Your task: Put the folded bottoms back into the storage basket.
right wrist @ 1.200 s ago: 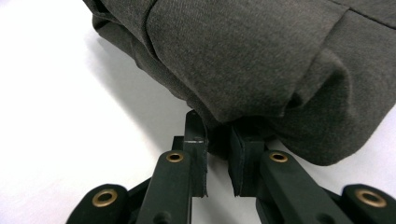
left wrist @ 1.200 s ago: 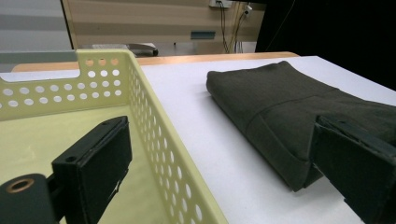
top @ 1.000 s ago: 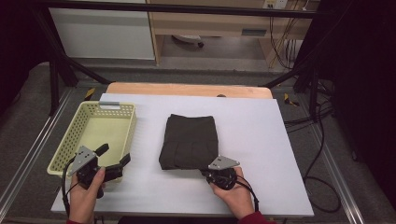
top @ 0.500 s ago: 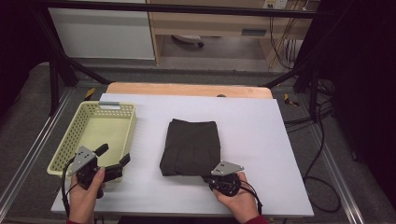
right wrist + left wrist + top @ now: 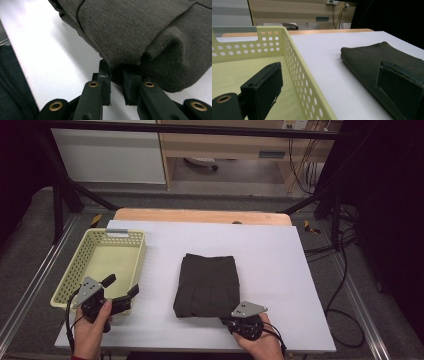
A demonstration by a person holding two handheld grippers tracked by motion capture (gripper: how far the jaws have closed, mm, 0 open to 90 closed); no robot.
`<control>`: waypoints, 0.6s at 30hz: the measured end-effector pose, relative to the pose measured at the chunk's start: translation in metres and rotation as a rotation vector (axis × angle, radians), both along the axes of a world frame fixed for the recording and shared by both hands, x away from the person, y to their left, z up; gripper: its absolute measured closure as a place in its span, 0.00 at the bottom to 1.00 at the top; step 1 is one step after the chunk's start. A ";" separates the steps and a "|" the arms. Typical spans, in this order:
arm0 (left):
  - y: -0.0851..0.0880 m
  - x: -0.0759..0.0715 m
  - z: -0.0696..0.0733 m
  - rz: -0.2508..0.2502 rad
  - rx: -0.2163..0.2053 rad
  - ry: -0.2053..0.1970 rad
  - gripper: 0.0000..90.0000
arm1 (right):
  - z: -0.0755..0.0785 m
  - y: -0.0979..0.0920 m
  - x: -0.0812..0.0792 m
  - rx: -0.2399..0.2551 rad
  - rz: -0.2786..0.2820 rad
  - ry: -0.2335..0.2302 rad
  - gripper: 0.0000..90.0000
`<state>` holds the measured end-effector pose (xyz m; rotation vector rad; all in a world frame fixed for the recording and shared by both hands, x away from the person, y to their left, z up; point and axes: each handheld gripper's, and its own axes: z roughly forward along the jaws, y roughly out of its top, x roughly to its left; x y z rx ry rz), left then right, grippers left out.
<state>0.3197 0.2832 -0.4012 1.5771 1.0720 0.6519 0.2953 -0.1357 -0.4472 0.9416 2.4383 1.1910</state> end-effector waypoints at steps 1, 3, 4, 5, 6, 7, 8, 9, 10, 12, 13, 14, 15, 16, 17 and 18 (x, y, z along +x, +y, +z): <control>0.000 0.000 0.000 -0.001 0.000 0.000 0.08 | 0.000 -0.001 -0.002 -0.002 0.000 0.000 0.88; 0.000 0.000 0.000 -0.002 0.001 0.000 0.08 | -0.002 -0.002 -0.003 0.003 -0.004 0.004 0.88; 0.000 0.000 0.000 -0.001 0.001 0.000 0.08 | -0.003 -0.002 -0.003 0.003 -0.004 0.008 0.88; 0.000 0.000 0.000 0.000 0.002 0.001 0.08 | -0.004 -0.002 -0.003 0.001 -0.005 0.012 0.87; 0.000 0.000 0.000 0.000 0.002 0.001 0.08 | -0.005 -0.001 -0.003 0.000 -0.004 0.014 0.86; -0.001 0.000 0.000 -0.001 0.002 0.001 0.08 | -0.005 -0.001 -0.003 0.001 -0.005 0.017 0.85; -0.001 0.000 0.000 -0.001 0.002 0.001 0.08 | -0.005 -0.001 -0.003 0.001 -0.005 0.017 0.85; -0.001 0.000 0.000 -0.003 0.002 -0.003 0.08 | -0.006 -0.001 -0.002 0.011 -0.001 0.041 0.75; -0.001 0.000 0.000 -0.003 0.003 -0.006 0.08 | -0.006 -0.001 -0.002 0.014 0.001 0.053 0.68; 0.000 -0.001 0.001 -0.001 0.006 -0.007 0.08 | -0.007 0.000 -0.003 0.017 0.002 0.077 0.55; 0.000 0.000 0.000 -0.001 0.006 -0.005 0.08 | -0.006 0.000 -0.004 0.009 0.004 0.080 0.49; 0.000 0.000 0.000 -0.001 0.006 -0.005 0.08 | -0.006 0.000 -0.005 0.000 0.002 0.083 0.44; 0.000 0.000 0.000 0.000 0.006 -0.003 0.08 | -0.006 -0.001 -0.007 -0.007 0.000 0.088 0.40; 0.000 0.000 0.000 -0.001 0.006 -0.003 0.08 | -0.006 -0.002 -0.008 -0.014 -0.008 0.091 0.36; -0.001 0.000 0.000 -0.001 0.007 -0.004 0.08 | -0.006 -0.004 -0.010 -0.014 -0.020 0.086 0.33; -0.001 0.000 0.000 -0.001 0.009 -0.004 0.08 | -0.005 -0.006 -0.011 -0.011 -0.033 0.083 0.31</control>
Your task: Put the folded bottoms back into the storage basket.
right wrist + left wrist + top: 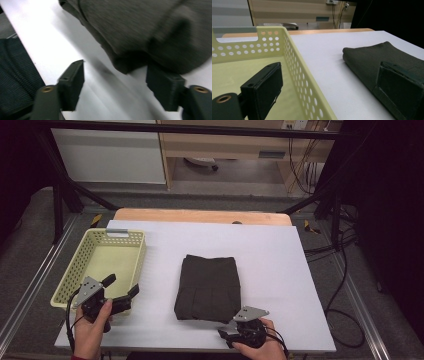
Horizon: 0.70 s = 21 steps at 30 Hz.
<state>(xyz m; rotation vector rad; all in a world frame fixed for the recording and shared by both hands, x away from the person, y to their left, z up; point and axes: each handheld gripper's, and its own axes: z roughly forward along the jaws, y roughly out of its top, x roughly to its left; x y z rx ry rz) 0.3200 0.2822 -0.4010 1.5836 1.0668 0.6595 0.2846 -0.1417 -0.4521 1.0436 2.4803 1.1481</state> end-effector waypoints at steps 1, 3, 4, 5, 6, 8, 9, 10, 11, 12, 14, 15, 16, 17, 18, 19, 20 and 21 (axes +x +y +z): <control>0.000 0.000 0.000 -0.001 0.002 0.001 0.08 | 0.001 -0.003 -0.001 0.001 -0.015 -0.008 0.28; 0.000 0.000 0.000 -0.002 0.004 0.001 0.08 | 0.003 -0.009 -0.003 0.008 -0.041 -0.017 0.22; -0.001 0.000 0.000 0.000 0.002 0.001 0.08 | 0.003 -0.012 -0.003 0.011 -0.055 -0.019 0.20; 0.000 0.000 0.000 0.001 0.002 0.000 0.08 | 0.004 -0.015 -0.004 0.014 -0.066 -0.022 0.18; 0.000 0.000 0.000 0.002 0.001 0.001 0.08 | 0.005 -0.018 -0.004 0.016 -0.075 -0.028 0.16; 0.001 0.000 0.000 0.005 0.000 0.000 0.08 | 0.007 -0.023 -0.005 0.028 -0.095 -0.035 0.13; 0.001 0.000 0.000 0.005 0.000 0.001 0.08 | 0.009 -0.025 -0.006 0.035 -0.104 -0.039 0.12; 0.001 0.000 -0.001 0.003 0.000 0.002 0.08 | 0.011 -0.026 -0.006 0.049 -0.115 -0.047 0.11; 0.001 0.001 -0.001 0.002 0.001 0.003 0.08 | 0.015 -0.027 -0.007 0.064 -0.120 -0.065 0.10; 0.000 0.001 -0.001 0.001 0.002 0.004 0.08 | 0.018 -0.026 -0.008 0.083 -0.117 -0.083 0.08; -0.001 0.001 -0.001 0.000 0.004 0.002 0.08 | 0.023 -0.024 -0.009 0.098 -0.097 -0.116 0.07; -0.001 0.001 -0.001 0.000 0.004 0.002 0.08 | 0.024 -0.022 -0.009 0.096 -0.089 -0.126 0.07; -0.001 0.001 -0.001 -0.001 0.006 0.002 0.08 | 0.024 -0.020 -0.009 0.093 -0.081 -0.134 0.07; -0.001 0.001 -0.001 -0.001 0.008 0.002 0.08 | 0.025 -0.019 -0.009 0.089 -0.075 -0.141 0.07; -0.001 0.001 -0.001 -0.001 0.008 0.002 0.08 | 0.025 -0.018 -0.008 0.092 -0.072 -0.147 0.07; -0.001 0.001 -0.001 0.000 0.008 0.003 0.08 | 0.025 -0.018 -0.008 0.092 -0.072 -0.147 0.07; -0.001 0.001 -0.001 0.000 0.007 0.003 0.08 | 0.026 -0.017 -0.008 0.093 -0.067 -0.153 0.08; -0.001 0.001 -0.001 0.001 0.004 0.003 0.08 | 0.029 -0.014 -0.006 0.098 -0.060 -0.169 0.08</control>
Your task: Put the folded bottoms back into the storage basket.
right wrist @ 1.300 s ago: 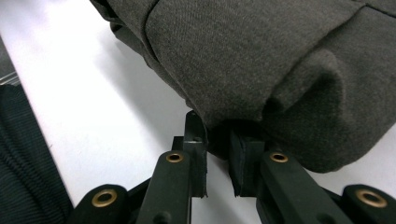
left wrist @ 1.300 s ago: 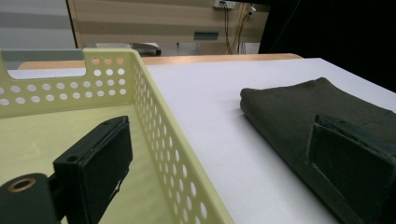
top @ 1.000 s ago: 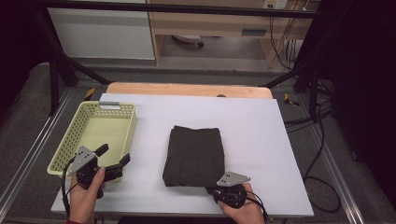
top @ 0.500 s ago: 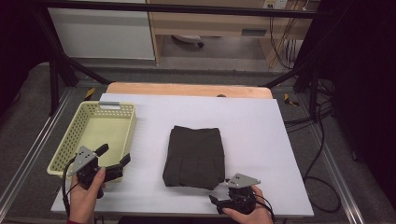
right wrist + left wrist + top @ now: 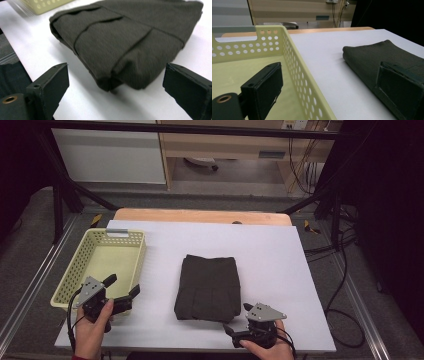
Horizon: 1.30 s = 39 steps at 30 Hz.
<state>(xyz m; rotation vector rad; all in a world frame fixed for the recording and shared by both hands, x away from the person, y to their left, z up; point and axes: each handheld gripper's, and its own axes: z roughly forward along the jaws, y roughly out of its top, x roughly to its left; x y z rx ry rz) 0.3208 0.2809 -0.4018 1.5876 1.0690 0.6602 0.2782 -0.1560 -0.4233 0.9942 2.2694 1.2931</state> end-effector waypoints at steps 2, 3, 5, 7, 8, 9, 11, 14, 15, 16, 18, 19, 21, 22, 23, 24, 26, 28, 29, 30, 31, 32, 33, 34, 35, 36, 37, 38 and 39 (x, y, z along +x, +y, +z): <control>0.000 0.000 0.000 -0.002 0.005 0.002 0.08 | 0.002 0.004 0.003 0.005 0.012 -0.016 0.09; 0.000 0.000 0.000 -0.003 0.008 0.003 0.08 | 0.003 0.008 0.005 0.003 0.022 -0.022 0.09; 0.000 -0.001 0.000 -0.003 0.010 0.002 0.08 | 0.004 0.014 0.008 -0.012 0.035 -0.042 0.11; -0.001 -0.001 -0.001 -0.004 0.009 0.005 0.08 | 0.004 0.020 0.010 -0.024 0.044 -0.069 0.12; -0.001 -0.001 -0.001 -0.004 0.009 0.005 0.08 | 0.003 0.023 0.012 -0.022 0.055 -0.066 0.12; -0.002 0.000 -0.001 -0.006 0.010 0.005 0.08 | 0.000 0.025 0.013 -0.028 0.064 -0.055 0.12; -0.002 0.000 -0.001 -0.009 0.015 0.007 0.08 | -0.008 0.028 0.017 -0.063 0.068 -0.023 0.11; -0.003 0.001 -0.001 -0.009 0.015 0.007 0.08 | -0.017 0.030 0.018 -0.087 0.075 0.004 0.12; -0.003 0.001 -0.001 -0.009 0.015 0.007 0.08 | -0.019 0.030 0.018 -0.098 0.071 0.005 0.13; -0.003 0.001 -0.001 -0.012 0.019 0.012 0.08 | -0.021 0.031 0.018 -0.109 0.071 0.003 0.13; -0.004 0.002 -0.002 -0.013 0.020 0.013 0.08 | -0.025 0.032 0.018 -0.127 0.065 0.005 0.14; -0.005 0.002 -0.002 -0.015 0.022 0.015 0.08 | -0.026 0.032 0.018 -0.138 0.067 0.004 0.14; -0.006 0.001 -0.002 -0.017 0.025 0.016 0.08 | -0.029 0.034 0.017 -0.154 0.063 0.006 0.14; -0.006 0.001 -0.002 -0.017 0.025 0.016 0.08 | -0.030 0.034 0.017 -0.159 0.064 0.003 0.14; -0.006 0.001 -0.002 -0.017 0.027 0.017 0.08 | -0.031 0.034 0.017 -0.165 0.063 0.002 0.15; -0.006 0.001 -0.002 -0.017 0.030 0.017 0.08 | -0.031 0.034 0.017 -0.166 0.062 0.003 0.15; -0.006 0.001 -0.002 -0.016 0.030 0.018 0.08 | -0.033 0.034 0.018 -0.177 0.060 0.004 0.16; -0.006 0.002 -0.002 -0.015 0.029 0.021 0.08 | -0.035 0.034 0.018 -0.190 0.058 0.002 0.17; -0.006 0.002 -0.002 -0.014 0.027 0.019 0.08 | -0.035 0.034 0.018 -0.195 0.057 0.001 0.18; -0.006 0.002 -0.002 -0.014 0.027 0.021 0.08 | -0.036 0.034 0.019 -0.198 0.056 -0.001 0.18; -0.006 0.002 -0.003 -0.014 0.029 0.022 0.08 | -0.036 0.034 0.019 -0.201 0.054 -0.002 0.20; -0.006 0.002 -0.003 -0.014 0.029 0.023 0.08 | -0.036 0.035 0.019 -0.208 0.050 -0.008 0.21; -0.006 0.002 -0.003 -0.014 0.029 0.023 0.08 | -0.037 0.035 0.019 -0.223 0.051 -0.015 0.23; -0.006 0.002 -0.003 -0.014 0.029 0.023 0.08 | -0.037 0.036 0.018 -0.235 0.049 -0.021 0.24; -0.005 0.002 -0.003 -0.013 0.028 0.024 0.08 | -0.038 0.036 0.018 -0.239 0.046 -0.025 0.25; -0.005 0.002 -0.003 -0.012 0.025 0.026 0.08 | -0.037 0.037 0.018 -0.239 0.041 -0.025 0.26; -0.005 0.002 -0.003 -0.012 0.025 0.026 0.08 | -0.037 0.036 0.018 -0.241 0.037 -0.029 0.28; -0.004 0.002 -0.003 -0.012 0.024 0.026 0.08 | -0.037 0.036 0.018 -0.241 0.032 -0.030 0.31; -0.003 0.002 -0.004 -0.007 0.020 0.029 0.08 | -0.037 0.036 0.018 -0.243 0.031 -0.034 0.35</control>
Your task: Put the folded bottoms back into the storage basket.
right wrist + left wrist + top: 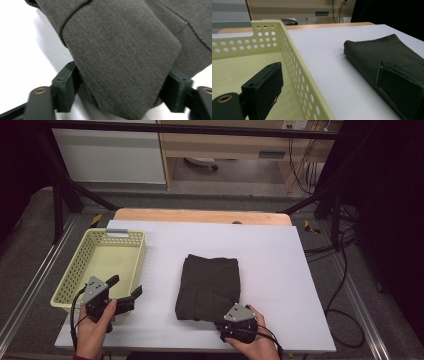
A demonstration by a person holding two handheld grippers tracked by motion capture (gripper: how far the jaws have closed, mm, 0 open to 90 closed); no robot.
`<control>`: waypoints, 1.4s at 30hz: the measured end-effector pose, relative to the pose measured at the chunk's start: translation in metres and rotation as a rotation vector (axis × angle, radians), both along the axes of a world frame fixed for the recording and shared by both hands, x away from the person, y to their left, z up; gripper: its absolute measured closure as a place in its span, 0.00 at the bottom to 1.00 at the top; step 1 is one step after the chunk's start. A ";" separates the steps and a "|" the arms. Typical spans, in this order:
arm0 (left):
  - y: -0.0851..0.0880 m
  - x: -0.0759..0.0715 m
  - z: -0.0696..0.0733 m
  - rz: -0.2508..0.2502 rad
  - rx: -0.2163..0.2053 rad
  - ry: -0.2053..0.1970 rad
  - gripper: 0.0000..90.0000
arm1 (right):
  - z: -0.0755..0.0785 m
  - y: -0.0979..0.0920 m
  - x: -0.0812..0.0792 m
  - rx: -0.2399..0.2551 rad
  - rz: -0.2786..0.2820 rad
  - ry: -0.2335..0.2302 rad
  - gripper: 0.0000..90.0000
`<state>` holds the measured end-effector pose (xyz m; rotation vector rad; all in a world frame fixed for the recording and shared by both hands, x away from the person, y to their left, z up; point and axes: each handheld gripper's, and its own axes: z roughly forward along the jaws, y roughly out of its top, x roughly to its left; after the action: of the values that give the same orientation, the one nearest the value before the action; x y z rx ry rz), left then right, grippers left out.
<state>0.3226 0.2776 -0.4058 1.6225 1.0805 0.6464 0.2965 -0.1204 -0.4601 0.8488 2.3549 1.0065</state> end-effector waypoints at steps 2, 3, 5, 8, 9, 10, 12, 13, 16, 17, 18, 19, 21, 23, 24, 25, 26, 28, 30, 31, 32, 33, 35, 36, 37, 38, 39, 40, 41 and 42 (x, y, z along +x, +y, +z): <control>0.001 0.000 0.000 0.005 -0.005 0.002 0.08 | 0.001 -0.001 0.000 -0.008 0.000 -0.005 0.41; 0.002 0.000 -0.001 0.007 -0.008 0.005 0.08 | 0.001 -0.001 0.000 -0.009 -0.002 -0.004 0.43; 0.003 0.001 -0.001 0.011 -0.016 0.010 0.08 | 0.003 0.000 0.000 -0.006 -0.001 -0.009 0.50; 0.003 0.001 0.000 0.006 -0.029 0.017 0.08 | 0.006 -0.002 0.001 0.014 0.017 -0.009 0.61; 0.003 0.001 0.000 0.002 -0.037 0.020 0.08 | 0.007 -0.003 0.001 0.019 0.020 -0.005 0.63; 0.003 0.001 0.000 0.002 -0.037 0.020 0.09 | 0.008 -0.003 0.002 0.025 0.022 -0.005 0.65; 0.003 -0.001 0.001 -0.003 -0.043 0.029 0.09 | 0.009 -0.004 0.002 0.038 0.023 0.000 0.67; 0.002 -0.001 0.001 -0.004 -0.051 0.027 0.08 | 0.010 -0.004 0.002 0.039 0.024 0.002 0.68; 0.001 -0.002 0.005 -0.007 -0.048 0.024 0.08 | 0.012 -0.005 0.001 0.049 0.023 0.005 0.69; -0.001 -0.002 0.006 -0.005 -0.033 0.024 0.08 | 0.012 -0.005 0.001 0.054 0.024 0.005 0.69; -0.003 -0.002 0.007 -0.005 -0.020 0.024 0.08 | 0.013 -0.006 0.001 0.057 0.023 0.008 0.69; -0.003 -0.002 0.007 -0.005 -0.020 0.024 0.08 | 0.013 -0.006 0.001 0.057 0.023 0.008 0.69; -0.009 -0.004 0.014 -0.020 -0.025 0.024 0.08 | 0.015 -0.008 -0.002 0.065 0.031 0.021 0.69; -0.015 -0.006 0.019 -0.033 -0.028 0.009 0.08 | 0.015 -0.009 -0.004 0.070 0.036 0.030 0.69; -0.019 -0.006 0.021 -0.044 -0.020 0.002 0.08 | 0.016 -0.009 -0.004 0.068 0.041 0.031 0.69; -0.024 -0.006 0.023 -0.053 -0.005 -0.002 0.08 | 0.016 -0.010 -0.005 0.066 0.040 0.035 0.69; -0.029 -0.004 0.025 -0.063 0.008 -0.005 0.08 | 0.016 -0.010 -0.005 0.063 0.041 0.037 0.69; -0.038 0.000 0.026 -0.076 0.025 -0.008 0.08 | 0.016 -0.009 -0.005 0.056 0.041 0.040 0.69; -0.045 0.004 0.028 -0.063 0.044 0.008 0.09 | 0.016 -0.008 -0.005 0.054 0.032 0.042 0.69; -0.047 0.006 0.030 -0.064 0.050 0.012 0.10 | 0.016 -0.008 -0.005 0.055 0.028 0.043 0.68; -0.050 0.008 0.031 -0.068 0.045 0.016 0.10 | 0.016 -0.008 -0.006 0.056 0.023 0.045 0.68; -0.052 0.011 0.032 -0.074 0.044 0.019 0.09 | 0.017 -0.007 -0.006 0.052 0.022 0.046 0.68; -0.055 0.014 0.032 -0.082 0.046 0.018 0.09 | 0.017 -0.007 -0.006 0.047 0.026 0.040 0.69; -0.060 0.020 0.033 -0.091 0.055 0.015 0.09 | 0.018 -0.007 -0.006 0.049 0.025 0.041 0.69; -0.060 0.020 0.033 -0.091 0.055 0.015 0.09 | 0.019 -0.008 -0.007 0.051 0.025 0.041 0.69; -0.066 0.027 0.034 -0.106 0.058 0.013 0.09 | 0.019 -0.008 -0.009 0.046 0.028 0.043 0.69; -0.069 0.030 0.034 -0.113 0.051 0.017 0.09 | 0.019 -0.008 -0.010 0.044 0.030 0.044 0.69; -0.073 0.034 0.033 -0.121 0.046 0.018 0.09 | 0.020 -0.008 -0.013 0.035 0.033 0.042 0.69; -0.076 0.039 0.032 -0.130 0.049 0.024 0.09 | 0.020 -0.008 -0.015 0.030 0.034 0.040 0.69; -0.081 0.044 0.031 -0.141 0.052 0.028 0.09 | 0.020 -0.008 -0.016 0.027 0.034 0.042 0.69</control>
<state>0.3668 0.1966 -0.3746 1.7396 0.9663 0.5645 0.2801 -0.1285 -0.4399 0.8500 2.4033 1.0462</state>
